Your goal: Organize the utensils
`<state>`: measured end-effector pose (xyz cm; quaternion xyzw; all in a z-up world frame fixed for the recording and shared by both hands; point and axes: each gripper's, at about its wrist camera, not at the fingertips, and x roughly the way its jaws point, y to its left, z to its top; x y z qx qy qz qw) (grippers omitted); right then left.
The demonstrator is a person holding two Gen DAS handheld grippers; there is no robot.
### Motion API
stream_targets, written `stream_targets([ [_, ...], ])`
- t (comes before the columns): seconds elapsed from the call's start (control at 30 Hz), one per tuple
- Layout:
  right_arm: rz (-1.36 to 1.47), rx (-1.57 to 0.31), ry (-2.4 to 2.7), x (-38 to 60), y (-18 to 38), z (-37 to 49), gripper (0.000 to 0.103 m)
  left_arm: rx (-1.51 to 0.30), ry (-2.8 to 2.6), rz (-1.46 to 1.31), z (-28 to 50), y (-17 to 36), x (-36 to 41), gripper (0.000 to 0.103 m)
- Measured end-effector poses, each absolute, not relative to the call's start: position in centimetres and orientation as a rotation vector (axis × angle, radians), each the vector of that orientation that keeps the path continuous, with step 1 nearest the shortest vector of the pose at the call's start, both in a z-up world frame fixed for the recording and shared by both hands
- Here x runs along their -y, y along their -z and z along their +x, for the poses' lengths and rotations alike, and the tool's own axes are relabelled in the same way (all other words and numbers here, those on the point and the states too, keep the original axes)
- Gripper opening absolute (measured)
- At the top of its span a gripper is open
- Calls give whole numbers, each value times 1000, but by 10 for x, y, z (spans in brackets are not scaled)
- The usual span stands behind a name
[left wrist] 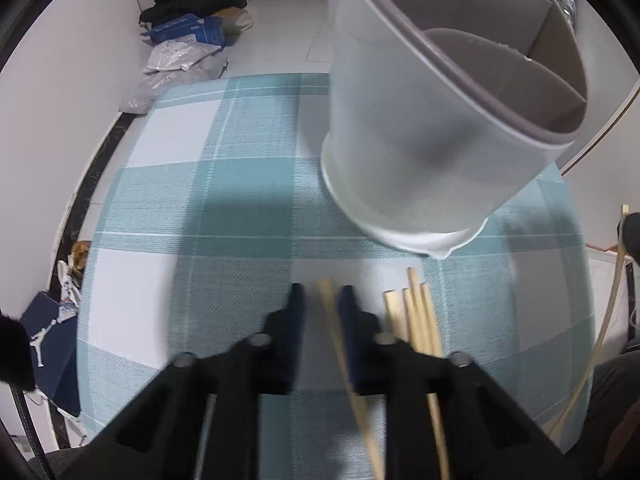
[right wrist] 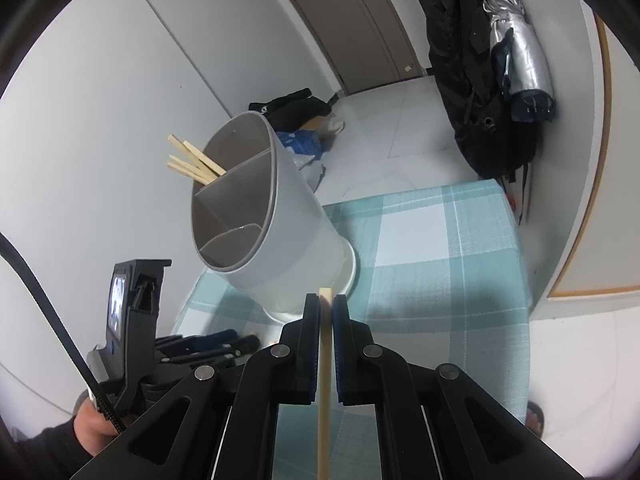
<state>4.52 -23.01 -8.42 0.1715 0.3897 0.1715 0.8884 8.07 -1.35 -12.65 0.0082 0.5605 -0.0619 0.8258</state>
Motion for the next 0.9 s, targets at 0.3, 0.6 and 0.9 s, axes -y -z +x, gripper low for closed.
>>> stream_targets([
  [0.3, 315, -761, -362, 226, 77, 37, 6, -1059, 177, -161, 65, 99, 3, 3],
  [0.6, 230, -644, -377, 209, 57, 11, 6, -802, 227, -216, 18, 37, -8, 3],
  [0.9, 211, -559, -353, 201, 38, -6, 5, -755, 279, -199, 14, 24, -16, 3],
])
